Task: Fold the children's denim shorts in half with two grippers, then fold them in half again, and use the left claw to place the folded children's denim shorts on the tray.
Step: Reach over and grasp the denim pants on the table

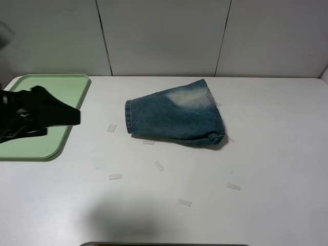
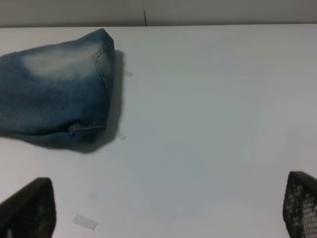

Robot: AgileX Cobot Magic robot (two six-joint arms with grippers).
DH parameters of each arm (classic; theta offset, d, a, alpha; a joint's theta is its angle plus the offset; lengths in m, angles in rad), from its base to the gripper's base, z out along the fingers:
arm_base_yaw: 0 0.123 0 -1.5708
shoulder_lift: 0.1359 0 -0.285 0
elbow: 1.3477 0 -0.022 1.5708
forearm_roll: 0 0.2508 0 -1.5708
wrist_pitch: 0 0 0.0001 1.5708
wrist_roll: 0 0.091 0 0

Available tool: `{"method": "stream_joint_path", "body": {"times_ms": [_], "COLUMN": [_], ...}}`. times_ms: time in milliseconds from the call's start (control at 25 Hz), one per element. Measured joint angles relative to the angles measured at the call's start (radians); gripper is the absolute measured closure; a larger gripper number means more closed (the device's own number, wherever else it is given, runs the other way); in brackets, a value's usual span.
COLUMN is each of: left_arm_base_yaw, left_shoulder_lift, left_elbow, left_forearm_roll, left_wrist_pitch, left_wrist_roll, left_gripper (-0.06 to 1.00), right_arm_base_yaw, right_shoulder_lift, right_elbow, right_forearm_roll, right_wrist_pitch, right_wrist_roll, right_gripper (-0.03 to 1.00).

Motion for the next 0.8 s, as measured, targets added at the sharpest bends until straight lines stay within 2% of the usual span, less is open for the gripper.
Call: {"method": "stream_joint_path", "body": {"times_ms": [160, 280, 360, 400, 480, 560, 800], "left_arm_base_yaw": [0.000, 0.000, 0.004, 0.004, 0.026, 0.061, 0.164], "left_shoulder_lift": [0.213, 0.343, 0.407, 0.407, 0.467, 0.516, 0.632], "left_elbow": [-0.033, -0.073, -0.101, -0.101, -0.129, -0.151, -0.201], "left_forearm_roll": [-0.335, -0.556, -0.677, -0.677, -0.767, -0.808, -0.830], "left_wrist_pitch": [-0.056, -0.069, -0.069, -0.069, -0.062, -0.058, -0.044], "left_wrist_roll": [0.344, 0.575, 0.710, 0.710, 0.800, 0.848, 0.883], "left_gripper": [0.11, 0.11, 0.11, 0.11, 0.11, 0.11, 0.12], "right_arm_base_yaw": [0.000, 0.000, 0.000, 0.000, 0.000, 0.000, 0.000], "right_shoulder_lift": [0.000, 0.000, 0.000, 0.000, 0.000, 0.000, 0.000], "right_elbow": [0.000, 0.000, 0.000, 0.000, 0.000, 0.000, 0.000], "right_forearm_roll": [0.000, 0.000, 0.000, 0.000, 0.000, 0.000, 0.000], "right_wrist_pitch": [0.000, 0.000, 0.000, 0.000, 0.000, 0.000, 0.000], "right_wrist_roll": [0.000, 0.000, 0.000, 0.000, 0.000, 0.000, 0.000], "right_gripper": [0.27, 0.27, 0.27, 0.27, 0.27, 0.27, 0.27]}}
